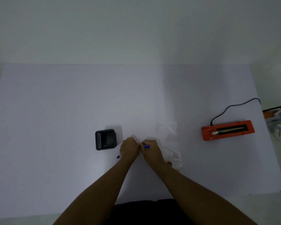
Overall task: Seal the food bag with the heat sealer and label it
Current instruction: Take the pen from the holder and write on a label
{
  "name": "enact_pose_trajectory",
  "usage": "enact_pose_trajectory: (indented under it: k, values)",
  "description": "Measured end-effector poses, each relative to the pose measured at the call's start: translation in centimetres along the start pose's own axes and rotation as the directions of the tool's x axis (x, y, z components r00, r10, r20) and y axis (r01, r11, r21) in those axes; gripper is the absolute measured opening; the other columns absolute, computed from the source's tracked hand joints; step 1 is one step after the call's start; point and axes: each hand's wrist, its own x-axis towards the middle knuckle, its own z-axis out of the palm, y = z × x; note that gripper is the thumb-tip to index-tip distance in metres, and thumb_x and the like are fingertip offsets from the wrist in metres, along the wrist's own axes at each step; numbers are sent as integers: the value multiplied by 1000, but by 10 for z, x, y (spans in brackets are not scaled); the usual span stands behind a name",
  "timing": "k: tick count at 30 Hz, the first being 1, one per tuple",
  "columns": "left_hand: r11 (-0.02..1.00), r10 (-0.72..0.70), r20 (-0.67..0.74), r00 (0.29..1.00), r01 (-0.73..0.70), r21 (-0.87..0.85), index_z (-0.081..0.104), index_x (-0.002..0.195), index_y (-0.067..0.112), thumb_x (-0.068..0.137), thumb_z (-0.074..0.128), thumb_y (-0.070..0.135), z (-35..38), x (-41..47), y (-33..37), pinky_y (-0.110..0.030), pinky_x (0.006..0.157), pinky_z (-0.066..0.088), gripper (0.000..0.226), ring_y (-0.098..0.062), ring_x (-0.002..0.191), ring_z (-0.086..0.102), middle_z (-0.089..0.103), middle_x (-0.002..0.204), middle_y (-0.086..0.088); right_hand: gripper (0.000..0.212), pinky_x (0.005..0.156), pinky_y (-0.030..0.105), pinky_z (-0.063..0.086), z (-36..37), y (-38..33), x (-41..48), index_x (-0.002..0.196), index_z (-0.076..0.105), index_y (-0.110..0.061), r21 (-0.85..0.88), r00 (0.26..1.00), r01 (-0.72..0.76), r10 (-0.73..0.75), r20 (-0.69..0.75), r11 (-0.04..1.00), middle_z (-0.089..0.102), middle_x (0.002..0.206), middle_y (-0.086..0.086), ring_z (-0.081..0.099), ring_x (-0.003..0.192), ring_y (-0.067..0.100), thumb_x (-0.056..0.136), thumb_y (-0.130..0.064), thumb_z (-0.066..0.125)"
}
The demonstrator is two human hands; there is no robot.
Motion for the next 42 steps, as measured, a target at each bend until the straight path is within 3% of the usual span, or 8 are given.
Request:
enact_pose_trajectory:
  k: [6,16,21,25,29,34,38,42]
  values:
    - [1000,-15,7,1000,15,-26,68,85,6,87,67,32,0,0,1,-33,64,55,26,-23,74,68,70,82,-9,24,62,17,39,0,7,2,72,63,-2,3,999,-32,32,-20,999,60,76,14,49,75,19,92,-12,55]
    - [999,-20,16,1000,20,-25,67,85,7,86,67,31,0,0,1,-33,65,57,24,-23,74,67,70,82,-8,24,56,9,31,5,10,2,72,62,-4,40,997,-59,61,-43,997,58,78,15,49,69,18,93,-15,58]
    - [1000,-21,7,1000,21,-21,66,84,7,86,65,27,2,2,-1,-32,62,56,20,-23,72,67,69,80,-8,27,58,12,31,2,9,1,67,58,-5,53,999,-30,31,-29,998,55,71,10,48,70,19,93,-14,57]
    - [1000,-8,-5,1000,9,24,67,83,7,91,60,24,4,1,-2,-30,59,52,20,-21,67,64,70,81,-9,21,68,20,41,-3,3,-3,80,62,-18,47,996,56,-52,-75,997,60,81,3,52,75,13,95,-28,51]
    - [998,14,-16,1000,-13,53,66,89,7,91,54,10,4,-3,-3,-29,61,49,12,-22,76,66,69,88,-9,22,70,27,51,-5,0,-8,86,70,-12,127,996,87,-88,4,988,67,81,4,61,74,18,96,-23,53]
    - [987,89,-70,994,-98,-129,68,88,10,93,56,19,-2,-17,-13,-33,72,54,16,-19,79,65,70,92,-7,24,72,37,55,-7,-1,-9,88,69,-12,154,998,67,-70,10,986,68,82,6,64,75,19,96,-29,55]
    - [966,241,-143,960,-251,-59,62,111,12,93,62,24,-12,-44,-39,-19,80,45,22,-13,91,59,58,114,-3,27,69,37,52,-11,-4,-13,79,62,-10,146,997,76,-72,-35,986,63,74,6,60,70,20,96,-31,55]
    - [973,232,-147,962,-228,41,48,131,15,93,62,30,-17,-59,-69,-33,98,51,44,-22,121,52,46,138,-8,35,65,39,51,-10,-2,-19,75,59,-8,123,994,102,-95,-58,987,60,71,9,59,66,22,96,-35,53]
